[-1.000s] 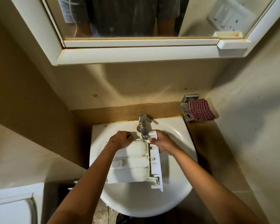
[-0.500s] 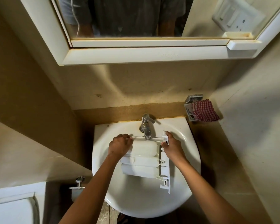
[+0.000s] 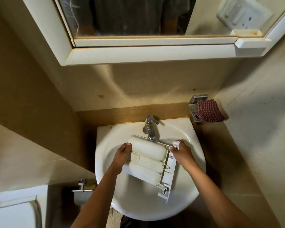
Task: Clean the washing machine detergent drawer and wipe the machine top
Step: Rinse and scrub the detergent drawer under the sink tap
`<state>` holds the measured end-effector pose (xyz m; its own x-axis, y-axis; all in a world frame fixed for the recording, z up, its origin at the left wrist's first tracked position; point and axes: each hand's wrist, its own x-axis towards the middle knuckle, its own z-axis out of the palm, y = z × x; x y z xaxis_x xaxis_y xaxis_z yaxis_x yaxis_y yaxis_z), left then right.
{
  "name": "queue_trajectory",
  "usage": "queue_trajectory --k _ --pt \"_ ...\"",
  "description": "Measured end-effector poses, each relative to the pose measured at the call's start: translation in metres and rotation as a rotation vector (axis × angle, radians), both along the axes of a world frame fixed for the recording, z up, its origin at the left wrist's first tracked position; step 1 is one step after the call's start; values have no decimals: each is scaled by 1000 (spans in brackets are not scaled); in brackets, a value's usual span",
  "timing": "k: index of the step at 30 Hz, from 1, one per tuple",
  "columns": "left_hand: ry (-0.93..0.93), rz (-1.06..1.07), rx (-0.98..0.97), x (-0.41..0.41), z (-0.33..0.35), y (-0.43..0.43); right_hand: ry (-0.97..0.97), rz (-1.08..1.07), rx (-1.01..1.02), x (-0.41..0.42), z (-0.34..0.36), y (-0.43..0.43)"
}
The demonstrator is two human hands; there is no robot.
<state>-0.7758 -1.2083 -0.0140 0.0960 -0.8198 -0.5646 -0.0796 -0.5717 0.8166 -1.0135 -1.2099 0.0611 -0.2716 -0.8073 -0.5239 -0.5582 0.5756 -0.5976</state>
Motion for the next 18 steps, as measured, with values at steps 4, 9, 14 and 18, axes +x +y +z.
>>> queue_trajectory --k 4,9,14,18 --pt "2 -1 -20 -3 7 -2 -73 -101 87 0 -1 0" --pt "-87 -39 -10 2 13 -10 -208 -212 121 0 -2 8" --pt "-210 -29 -42 3 14 -2 -379 -294 142 2 -5 17" --pt "-231 10 -41 3 17 5 -430 -343 112 3 -4 21"
